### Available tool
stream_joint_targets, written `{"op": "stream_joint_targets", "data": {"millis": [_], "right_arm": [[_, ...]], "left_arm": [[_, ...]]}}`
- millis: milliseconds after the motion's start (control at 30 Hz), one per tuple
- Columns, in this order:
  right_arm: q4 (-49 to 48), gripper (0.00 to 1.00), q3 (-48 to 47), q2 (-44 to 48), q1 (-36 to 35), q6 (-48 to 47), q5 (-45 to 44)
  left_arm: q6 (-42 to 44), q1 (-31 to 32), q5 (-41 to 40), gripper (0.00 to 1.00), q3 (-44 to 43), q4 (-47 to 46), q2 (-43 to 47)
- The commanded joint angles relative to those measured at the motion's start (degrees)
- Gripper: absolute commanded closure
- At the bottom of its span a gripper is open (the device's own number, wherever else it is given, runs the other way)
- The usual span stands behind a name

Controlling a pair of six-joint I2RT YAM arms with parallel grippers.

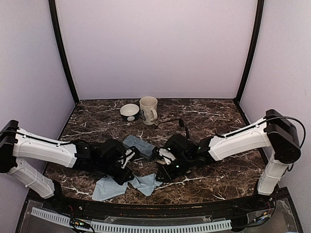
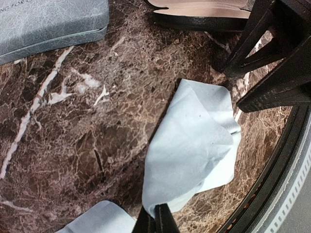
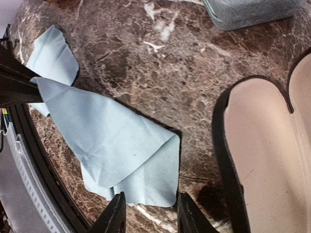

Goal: Organize the sunglasses
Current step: Place the glasses cleaning cloth at the center of the board.

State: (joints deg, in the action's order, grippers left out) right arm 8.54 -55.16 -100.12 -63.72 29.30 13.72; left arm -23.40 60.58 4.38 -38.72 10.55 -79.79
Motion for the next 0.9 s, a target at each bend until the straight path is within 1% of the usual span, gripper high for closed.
{"op": "stream_joint_targets", "data": {"millis": [0,200,500,667,867], "right_arm": [[3.57,0.64,-2.69,-1.72,-0.05,0.56,-4.22],[6.73,0.67,-3.58,-2.80,-1.42,0.35,-7.51],[9.96,0.67,-4.92,-4.17,-4.47,0.54,-11.85],[10.30,0.69,-6.16,-5.62,-5.38,0.51,-12.75],[12.27,0.76,-7.41,-6.75,-6.69,0.41,-14.68]], "left_arm": [[-0.71,-0.54,0.39,1.00,0.51,-0.25,1.16],[-0.27,-0.55,0.45,1.00,0.14,-0.71,0.54],[-0.32,-0.55,0.47,1.00,0.15,-1.18,0.34],[-0.38,-0.55,0.37,1.00,0.29,-1.20,0.41],[-0.49,-0.55,0.29,1.00,0.59,-1.12,0.75]]}}
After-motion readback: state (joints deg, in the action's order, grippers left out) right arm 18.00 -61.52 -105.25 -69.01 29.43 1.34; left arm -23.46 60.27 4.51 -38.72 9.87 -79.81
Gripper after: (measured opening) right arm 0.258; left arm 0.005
